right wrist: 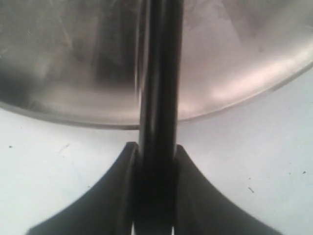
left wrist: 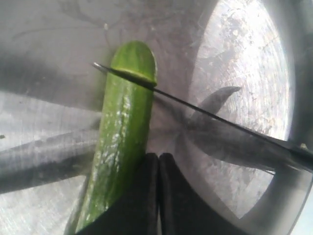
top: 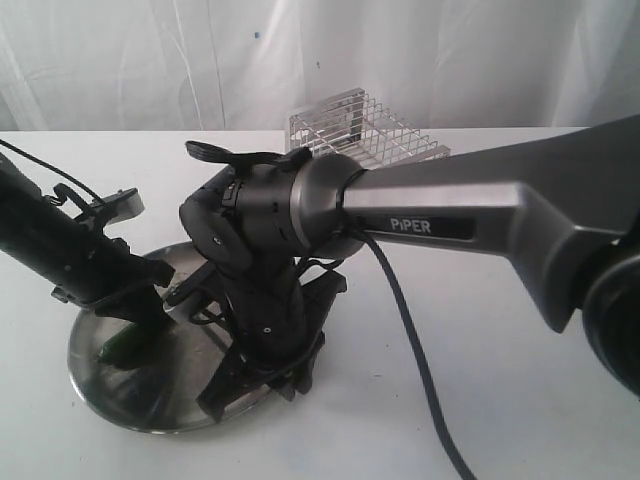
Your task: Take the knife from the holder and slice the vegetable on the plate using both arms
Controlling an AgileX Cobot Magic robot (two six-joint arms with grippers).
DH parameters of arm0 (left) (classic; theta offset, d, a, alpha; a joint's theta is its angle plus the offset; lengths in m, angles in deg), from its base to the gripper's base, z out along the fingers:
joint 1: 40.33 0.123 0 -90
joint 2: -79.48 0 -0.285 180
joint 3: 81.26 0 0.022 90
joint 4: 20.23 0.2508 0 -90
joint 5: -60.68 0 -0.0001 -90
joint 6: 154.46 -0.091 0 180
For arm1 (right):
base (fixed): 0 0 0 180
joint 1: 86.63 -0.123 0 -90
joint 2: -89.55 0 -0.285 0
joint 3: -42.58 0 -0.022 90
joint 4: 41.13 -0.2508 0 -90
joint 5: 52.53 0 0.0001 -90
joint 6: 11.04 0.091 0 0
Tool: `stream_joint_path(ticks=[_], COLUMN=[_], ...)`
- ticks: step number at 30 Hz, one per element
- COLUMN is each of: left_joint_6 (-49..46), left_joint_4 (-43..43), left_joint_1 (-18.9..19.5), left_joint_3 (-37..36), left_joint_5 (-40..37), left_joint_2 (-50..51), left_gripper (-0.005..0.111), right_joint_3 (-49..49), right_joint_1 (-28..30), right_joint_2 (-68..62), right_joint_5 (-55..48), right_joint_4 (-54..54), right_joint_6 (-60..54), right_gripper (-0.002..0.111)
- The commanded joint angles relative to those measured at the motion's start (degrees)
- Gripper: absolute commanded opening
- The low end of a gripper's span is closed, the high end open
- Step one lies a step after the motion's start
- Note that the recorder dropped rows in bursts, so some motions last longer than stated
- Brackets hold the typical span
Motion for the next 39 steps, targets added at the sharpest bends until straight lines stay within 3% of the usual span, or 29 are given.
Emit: stream_joint_path(ticks=[1, 21, 39], left_joint_6=[-0.24, -1.29, -1.53], left_joint_4=[-1.86, -2.36, -1.21], left_joint_1=[-0.06, -0.06, 0.04], left_joint_3=[-0.41, 1.89, 2.20], left_joint_5=[-0.11, -2.48, -1.93], left_joint_2=[-0.45, -2.22, -6.50], left_gripper=[0.000, 0.000, 0.000], right_joint_3=[1.23, 3.89, 9.30], right_joint_1=[0.32, 0.45, 0.45], right_joint_2=[0.14, -0.57, -5.33], right_joint_5=[-1.37, 7.44, 4.68], right_joint_4=[1.15, 1.51, 5.73], right_joint_6=[-1.60, -1.60, -2.68], right_gripper=[0.000, 0.000, 0.000])
